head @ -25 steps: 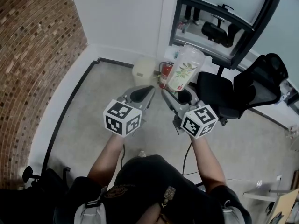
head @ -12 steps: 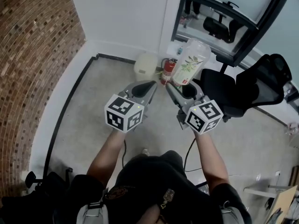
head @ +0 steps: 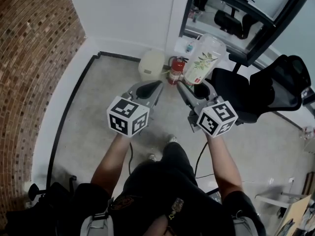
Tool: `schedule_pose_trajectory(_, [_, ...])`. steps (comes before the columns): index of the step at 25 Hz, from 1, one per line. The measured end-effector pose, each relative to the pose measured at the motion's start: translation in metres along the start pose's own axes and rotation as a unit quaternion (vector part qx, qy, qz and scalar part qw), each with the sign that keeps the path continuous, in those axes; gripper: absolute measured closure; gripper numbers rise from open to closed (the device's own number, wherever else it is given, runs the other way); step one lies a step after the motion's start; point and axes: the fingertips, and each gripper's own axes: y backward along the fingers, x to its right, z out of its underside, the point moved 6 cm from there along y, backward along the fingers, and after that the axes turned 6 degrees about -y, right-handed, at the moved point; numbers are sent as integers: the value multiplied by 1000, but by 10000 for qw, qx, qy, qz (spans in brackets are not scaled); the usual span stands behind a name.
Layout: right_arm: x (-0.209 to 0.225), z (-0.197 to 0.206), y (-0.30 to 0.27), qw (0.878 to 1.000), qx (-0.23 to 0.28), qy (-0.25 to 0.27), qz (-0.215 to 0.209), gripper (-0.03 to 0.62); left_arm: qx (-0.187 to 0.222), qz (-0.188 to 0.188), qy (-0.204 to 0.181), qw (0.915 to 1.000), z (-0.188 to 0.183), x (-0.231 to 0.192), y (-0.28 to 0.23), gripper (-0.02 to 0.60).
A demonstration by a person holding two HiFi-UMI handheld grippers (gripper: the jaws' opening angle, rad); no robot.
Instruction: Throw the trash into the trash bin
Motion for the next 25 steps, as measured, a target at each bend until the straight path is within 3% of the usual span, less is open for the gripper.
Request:
schedule_pose_trajectory(17, [166,-21,-103,9967,-150,-178,-775,391,-346,-1016,-38,9942,-2,-85,-148,578])
schedule_pose_trajectory(25, [202,-6,-155,9946,-388,-247,-931,391,-661,-1229,4,9902,21,-137,-185,578])
